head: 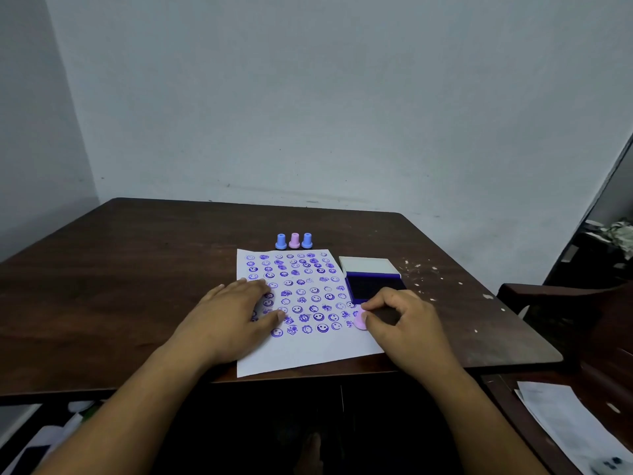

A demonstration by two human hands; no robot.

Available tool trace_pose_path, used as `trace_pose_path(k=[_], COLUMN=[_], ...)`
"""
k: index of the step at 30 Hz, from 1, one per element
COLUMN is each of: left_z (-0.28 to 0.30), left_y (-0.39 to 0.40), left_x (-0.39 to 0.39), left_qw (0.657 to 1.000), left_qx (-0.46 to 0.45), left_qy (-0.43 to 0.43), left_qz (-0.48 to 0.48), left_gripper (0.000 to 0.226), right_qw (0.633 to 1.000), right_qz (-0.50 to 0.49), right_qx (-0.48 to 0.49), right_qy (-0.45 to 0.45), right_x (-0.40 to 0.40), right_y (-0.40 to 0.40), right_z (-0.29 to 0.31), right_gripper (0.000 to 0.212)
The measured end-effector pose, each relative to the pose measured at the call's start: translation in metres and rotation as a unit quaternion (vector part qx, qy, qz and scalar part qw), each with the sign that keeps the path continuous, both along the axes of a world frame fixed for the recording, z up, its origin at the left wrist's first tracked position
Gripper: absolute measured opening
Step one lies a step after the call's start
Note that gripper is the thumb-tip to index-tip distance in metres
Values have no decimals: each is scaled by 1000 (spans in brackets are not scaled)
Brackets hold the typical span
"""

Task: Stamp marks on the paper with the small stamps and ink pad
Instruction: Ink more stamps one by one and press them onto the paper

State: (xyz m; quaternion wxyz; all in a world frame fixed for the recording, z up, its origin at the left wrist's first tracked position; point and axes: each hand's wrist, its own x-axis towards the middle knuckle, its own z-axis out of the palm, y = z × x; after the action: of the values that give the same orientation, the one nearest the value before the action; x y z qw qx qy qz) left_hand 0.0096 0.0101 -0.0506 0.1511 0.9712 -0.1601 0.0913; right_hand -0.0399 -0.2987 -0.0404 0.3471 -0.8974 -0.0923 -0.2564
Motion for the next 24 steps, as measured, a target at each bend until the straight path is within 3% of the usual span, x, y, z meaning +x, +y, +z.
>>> trace_pose_path(k=[7, 24], left_z=[2, 2], left_y=[-1, -1], left_x=[-1, -2], left_qw=[1000, 1000], left_qx=[2, 2], left_qy=[-7, 3], left_qz=[-2, 3], left_gripper=[85, 88], right_qw=[998, 999], right_qz=[1, 5], right_qx=[-41, -33], right_qy=[-40, -29], right_x=[-2, -3], right_y=[3, 2], right_z=[1, 0], right_gripper=[13, 12])
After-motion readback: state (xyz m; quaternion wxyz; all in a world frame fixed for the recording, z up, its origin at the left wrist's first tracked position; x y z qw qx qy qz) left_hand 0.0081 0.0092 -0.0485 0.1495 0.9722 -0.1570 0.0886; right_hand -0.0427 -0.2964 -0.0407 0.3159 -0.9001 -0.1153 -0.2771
